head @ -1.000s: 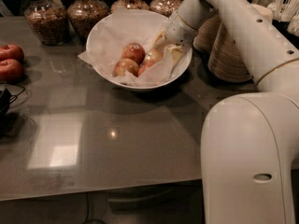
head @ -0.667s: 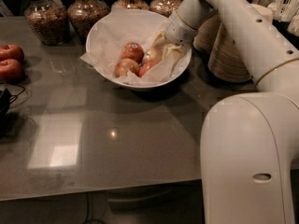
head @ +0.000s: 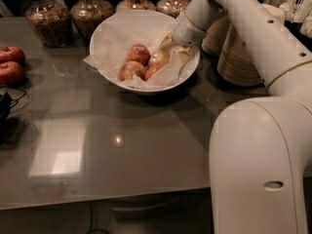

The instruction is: Pick apple from white bowl

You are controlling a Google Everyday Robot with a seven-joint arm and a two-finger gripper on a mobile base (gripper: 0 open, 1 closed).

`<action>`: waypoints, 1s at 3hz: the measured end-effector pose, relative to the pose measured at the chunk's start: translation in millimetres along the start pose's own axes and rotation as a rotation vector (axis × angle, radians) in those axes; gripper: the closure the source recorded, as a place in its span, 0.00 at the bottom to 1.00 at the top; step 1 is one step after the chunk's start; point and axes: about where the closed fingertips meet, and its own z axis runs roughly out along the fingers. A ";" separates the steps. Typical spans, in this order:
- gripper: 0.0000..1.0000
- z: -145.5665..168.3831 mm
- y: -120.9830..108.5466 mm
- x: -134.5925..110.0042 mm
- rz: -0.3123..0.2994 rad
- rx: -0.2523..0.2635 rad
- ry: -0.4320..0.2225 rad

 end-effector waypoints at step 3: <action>1.00 -17.5 -9.7 -69.5 -0.213 0.031 -0.081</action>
Offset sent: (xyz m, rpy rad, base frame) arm -0.0260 0.0461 0.0669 0.0942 -0.1391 0.2215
